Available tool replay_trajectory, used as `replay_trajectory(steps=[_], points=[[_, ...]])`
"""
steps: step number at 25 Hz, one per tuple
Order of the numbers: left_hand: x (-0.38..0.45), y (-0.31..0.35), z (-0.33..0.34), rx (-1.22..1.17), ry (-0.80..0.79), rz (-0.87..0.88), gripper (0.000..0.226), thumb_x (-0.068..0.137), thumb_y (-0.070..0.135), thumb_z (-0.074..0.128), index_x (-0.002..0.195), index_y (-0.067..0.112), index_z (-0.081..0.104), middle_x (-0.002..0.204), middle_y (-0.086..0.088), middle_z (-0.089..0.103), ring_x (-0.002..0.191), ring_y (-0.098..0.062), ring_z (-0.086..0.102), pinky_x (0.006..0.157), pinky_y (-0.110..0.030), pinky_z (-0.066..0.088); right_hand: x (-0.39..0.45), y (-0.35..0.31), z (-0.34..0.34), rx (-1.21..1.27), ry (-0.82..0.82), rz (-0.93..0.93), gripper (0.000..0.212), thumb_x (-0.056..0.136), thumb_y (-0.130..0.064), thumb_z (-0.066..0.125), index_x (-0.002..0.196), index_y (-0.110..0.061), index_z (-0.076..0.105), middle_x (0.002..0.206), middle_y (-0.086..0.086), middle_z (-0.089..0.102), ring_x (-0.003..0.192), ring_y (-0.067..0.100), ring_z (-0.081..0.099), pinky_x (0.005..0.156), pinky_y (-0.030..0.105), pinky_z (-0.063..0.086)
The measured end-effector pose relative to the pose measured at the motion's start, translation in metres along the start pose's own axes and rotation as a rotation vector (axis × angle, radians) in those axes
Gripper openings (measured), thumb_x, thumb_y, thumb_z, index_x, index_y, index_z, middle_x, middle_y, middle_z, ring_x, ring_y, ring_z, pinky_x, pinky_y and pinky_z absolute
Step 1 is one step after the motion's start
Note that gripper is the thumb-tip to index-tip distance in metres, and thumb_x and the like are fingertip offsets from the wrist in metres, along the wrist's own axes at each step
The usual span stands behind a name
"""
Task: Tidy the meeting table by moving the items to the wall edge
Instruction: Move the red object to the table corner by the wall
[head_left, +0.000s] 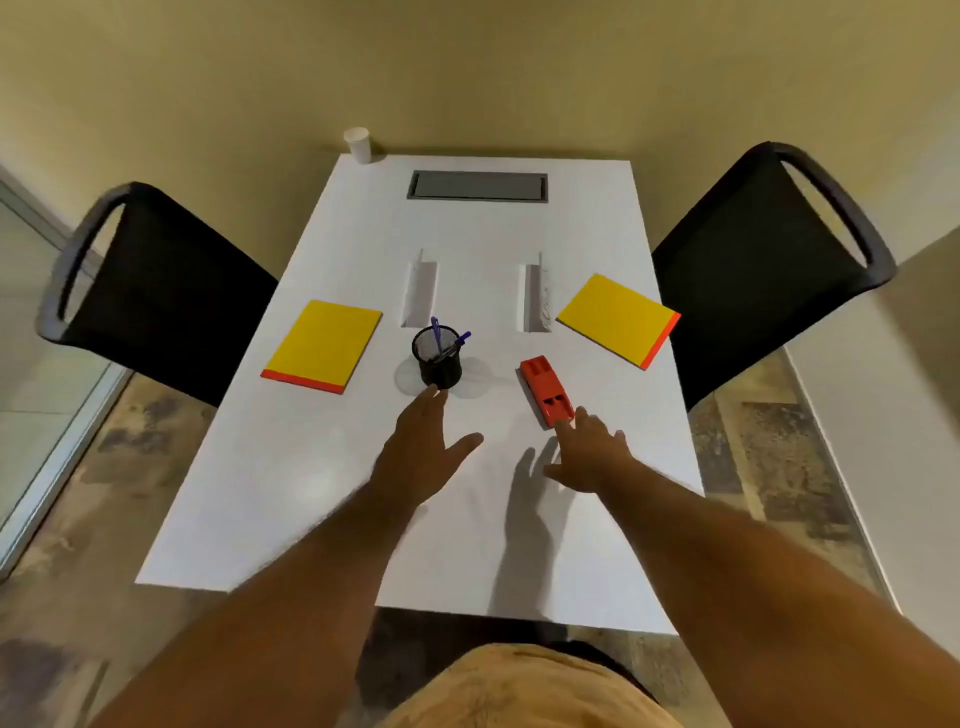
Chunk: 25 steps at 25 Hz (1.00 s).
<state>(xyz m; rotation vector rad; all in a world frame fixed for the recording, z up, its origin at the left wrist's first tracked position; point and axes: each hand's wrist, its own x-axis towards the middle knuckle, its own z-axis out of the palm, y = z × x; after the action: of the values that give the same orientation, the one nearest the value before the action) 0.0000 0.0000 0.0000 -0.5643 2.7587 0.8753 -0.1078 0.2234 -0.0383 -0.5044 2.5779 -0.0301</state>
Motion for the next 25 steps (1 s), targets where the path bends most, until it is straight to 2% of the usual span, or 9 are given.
replay_trajectory(steps=[4,7,10,13,17,19,21,23,25], points=[[0.003,0.015,0.015,-0.204,-0.014,-0.173,0.093,0.093,0.061,0.062,0.165,0.024,0.018,0.173,0.001,0.020,0.159,-0.022,0.023,0.128,-0.044,0.026,0.037,0.017,0.014,-0.044,-0.091,-0.068,0.077,0.097,-0.047,0.062,0.163,-0.036,0.024,0.172,0.020,0.005,0.157,0.045,0.016,0.123,0.066,0.022],[-0.004,0.014,0.018,-0.310,0.001,-0.252,0.087,0.093,0.054,0.068,0.163,0.026,0.025,0.171,0.000,0.027,0.156,-0.021,0.030,0.124,-0.041,0.029,0.064,0.019,0.027,-0.034,-0.046,-0.107,0.065,0.097,-0.041,0.061,0.157,-0.039,0.036,0.169,0.020,0.011,0.151,0.042,0.027,0.121,0.061,0.031],[-0.022,0.012,0.021,-0.370,0.002,-0.298,0.079,0.094,0.047,0.070,0.160,0.026,0.033,0.167,0.000,0.034,0.152,-0.021,0.036,0.120,-0.036,0.032,0.088,0.020,0.030,0.077,-0.031,-0.064,0.063,0.094,-0.033,0.062,0.153,-0.028,0.040,0.154,0.016,0.030,0.126,0.035,0.048,0.106,0.049,0.049],[-0.047,0.009,0.031,-0.385,-0.003,-0.325,0.075,0.094,0.045,0.071,0.158,0.028,0.037,0.166,0.001,0.036,0.150,-0.023,0.040,0.119,-0.036,0.035,0.102,0.034,0.043,0.114,-0.052,0.034,0.078,0.084,-0.031,0.067,0.154,-0.017,0.034,0.133,0.009,0.043,0.098,0.023,0.046,0.086,0.040,0.053],[-0.072,0.016,0.046,-0.420,0.036,-0.337,0.071,0.092,0.049,0.072,0.154,0.034,0.041,0.164,0.006,0.038,0.146,-0.020,0.044,0.119,-0.035,0.039,0.105,0.053,0.041,0.116,-0.008,-0.022,0.077,0.081,-0.032,0.071,0.151,-0.025,0.039,0.130,0.007,0.043,0.110,0.029,0.055,0.092,0.041,0.057],[-0.081,0.024,0.055,-0.429,0.035,-0.333,0.069,0.093,0.048,0.071,0.153,0.034,0.042,0.163,0.007,0.039,0.146,-0.019,0.044,0.118,-0.033,0.038,0.095,0.056,0.032,0.207,0.014,0.012,0.075,0.083,-0.027,0.073,0.151,-0.025,0.039,0.117,0.003,0.041,0.095,0.026,0.055,0.081,0.039,0.056],[-0.092,0.039,0.066,-0.445,0.032,-0.335,0.068,0.094,0.048,0.071,0.154,0.033,0.042,0.163,0.006,0.039,0.147,-0.018,0.042,0.116,-0.032,0.037,0.071,0.061,0.029,0.255,0.047,0.021,0.072,0.087,-0.023,0.073,0.151,-0.029,0.041,0.117,0.004,0.039,0.088,0.027,0.058,0.076,0.039,0.058],[-0.099,0.058,0.077,-0.504,0.052,-0.340,0.066,0.095,0.047,0.069,0.154,0.032,0.043,0.162,0.004,0.041,0.147,-0.018,0.042,0.113,-0.033,0.039,0.040,0.069,0.030,0.258,0.086,-0.047,0.070,0.093,-0.019,0.070,0.155,-0.034,0.039,0.131,0.010,0.038,0.098,0.037,0.065,0.087,0.043,0.062],[-0.110,0.083,0.093,-0.618,0.067,-0.354,0.063,0.096,0.047,0.068,0.153,0.031,0.045,0.161,0.003,0.044,0.145,-0.019,0.044,0.106,-0.031,0.041,0.002,0.081,0.032,0.380,0.149,-0.086,0.067,0.096,-0.024,0.068,0.156,-0.036,0.039,0.130,0.011,0.039,0.104,0.039,0.066,0.094,0.045,0.061]])
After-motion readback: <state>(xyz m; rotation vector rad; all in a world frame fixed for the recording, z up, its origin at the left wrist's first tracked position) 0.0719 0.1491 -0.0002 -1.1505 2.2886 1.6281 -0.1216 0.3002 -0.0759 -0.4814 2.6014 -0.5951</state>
